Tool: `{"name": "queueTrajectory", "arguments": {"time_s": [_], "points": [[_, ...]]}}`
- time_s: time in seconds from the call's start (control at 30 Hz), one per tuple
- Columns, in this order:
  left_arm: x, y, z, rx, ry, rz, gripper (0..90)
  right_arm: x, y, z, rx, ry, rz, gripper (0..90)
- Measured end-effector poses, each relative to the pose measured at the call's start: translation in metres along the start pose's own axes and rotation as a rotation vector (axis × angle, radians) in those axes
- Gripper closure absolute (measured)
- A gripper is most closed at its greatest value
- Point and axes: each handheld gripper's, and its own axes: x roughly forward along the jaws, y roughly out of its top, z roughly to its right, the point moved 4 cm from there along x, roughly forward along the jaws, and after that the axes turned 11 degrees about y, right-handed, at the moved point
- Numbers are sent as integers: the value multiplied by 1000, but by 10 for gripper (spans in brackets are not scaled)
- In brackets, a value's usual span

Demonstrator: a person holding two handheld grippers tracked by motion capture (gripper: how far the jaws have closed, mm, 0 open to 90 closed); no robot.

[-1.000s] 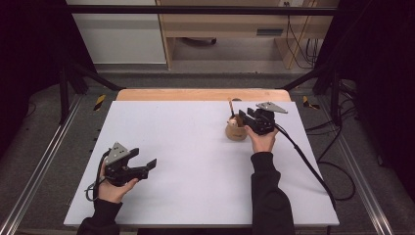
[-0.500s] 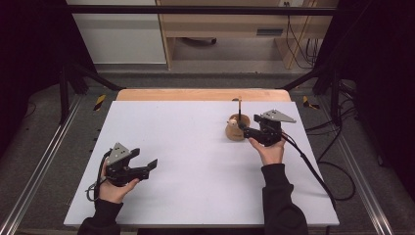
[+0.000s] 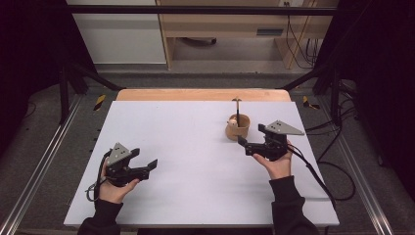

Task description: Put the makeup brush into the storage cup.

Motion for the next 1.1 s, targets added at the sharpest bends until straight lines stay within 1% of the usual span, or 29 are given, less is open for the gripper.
{"name": "queueTrajectory", "arguments": {"time_s": [0.03, 0.07, 0.13, 0.2, 0.33, 0.4, 0.53, 0.67, 0.73, 0.9, 0.93, 1.1], "points": [[0, 0, 0, 0, 0, 0, 189, -2, -1, -2, 4, 2, 3, 75], [0, 0, 0, 0, 1, 0, 188, -4, -2, -2, -12, 4, -2, 71], [0, 0, 0, 1, 1, -1, 186, -9, -5, -4, -21, 4, -15, 62], [0, 0, 0, -1, 2, 0, 182, -12, -8, -6, -32, 9, -15, 60], [-1, 1, -1, -5, 3, 6, 177, -19, -17, -8, -26, 20, -21, 56], [-2, 1, -1, -7, 5, 7, 175, -23, -21, -10, -36, 20, -26, 55], [-2, 0, -2, -9, 5, 8, 171, -31, -30, -12, -40, 31, -31, 53], [-2, 0, -2, -7, 5, 9, 167, -39, -37, -13, -52, 24, -42, 44], [-3, 1, -2, -8, 5, 11, 167, -43, -40, -13, -45, 23, -29, 44], [-3, 0, -1, -8, 2, 13, 166, -52, -46, -10, -38, 19, -25, 41], [-3, 0, -1, -9, 1, 13, 165, -53, -47, -10, -26, 14, -20, 41], [-4, 0, -2, -10, -1, 17, 165, -58, -51, -6, -20, 7, -19, 38]]}}
